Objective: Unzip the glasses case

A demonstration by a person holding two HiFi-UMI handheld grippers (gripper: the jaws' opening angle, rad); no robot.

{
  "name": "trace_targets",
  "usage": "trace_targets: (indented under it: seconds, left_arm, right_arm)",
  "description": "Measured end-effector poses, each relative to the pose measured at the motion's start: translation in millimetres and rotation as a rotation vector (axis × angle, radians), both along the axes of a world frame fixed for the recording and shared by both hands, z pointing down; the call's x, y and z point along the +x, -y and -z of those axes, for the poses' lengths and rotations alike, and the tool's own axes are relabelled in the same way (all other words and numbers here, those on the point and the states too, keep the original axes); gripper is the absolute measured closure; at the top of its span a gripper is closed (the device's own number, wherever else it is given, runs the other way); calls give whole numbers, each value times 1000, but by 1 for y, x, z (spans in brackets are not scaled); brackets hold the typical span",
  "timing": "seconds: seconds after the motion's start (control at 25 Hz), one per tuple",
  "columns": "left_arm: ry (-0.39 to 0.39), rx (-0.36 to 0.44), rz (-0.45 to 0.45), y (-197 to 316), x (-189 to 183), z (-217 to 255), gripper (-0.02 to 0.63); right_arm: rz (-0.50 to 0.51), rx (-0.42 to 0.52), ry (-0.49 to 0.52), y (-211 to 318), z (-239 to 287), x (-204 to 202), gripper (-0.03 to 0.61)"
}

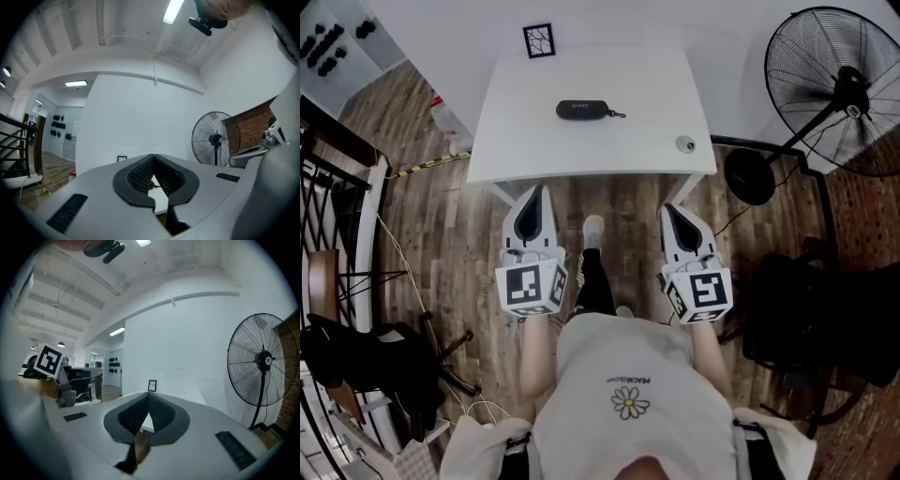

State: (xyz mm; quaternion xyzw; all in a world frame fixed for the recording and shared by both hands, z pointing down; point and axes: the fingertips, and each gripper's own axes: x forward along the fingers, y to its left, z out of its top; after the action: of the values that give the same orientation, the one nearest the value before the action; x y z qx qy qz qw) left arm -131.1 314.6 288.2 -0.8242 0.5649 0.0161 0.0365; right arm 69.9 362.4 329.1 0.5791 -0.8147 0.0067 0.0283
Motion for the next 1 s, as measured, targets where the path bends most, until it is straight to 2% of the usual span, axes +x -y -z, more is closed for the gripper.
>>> trace_targets:
  seconds: [0.32, 0.52, 0.72, 0.88, 1.0]
  left_arm:
    - [-16, 8, -80, 132, 13, 1, 600]
    - [5, -40, -103, 237, 0, -2, 598]
    - [21, -53, -147, 340, -13, -3, 598]
    - [78, -70, -177, 390, -16, -15, 598]
    - [71, -111, -188, 408, -18, -28, 598]
  right_arm:
    - [-29, -15, -23, 124, 2, 2, 572]
    - [-64, -25, -31, 231, 11, -10, 572]
    - [-137, -25, -19, 329, 19, -15, 572]
    - [-147, -44, -36, 381, 16, -24, 572]
    - [-139, -74, -42, 401, 8, -30, 572]
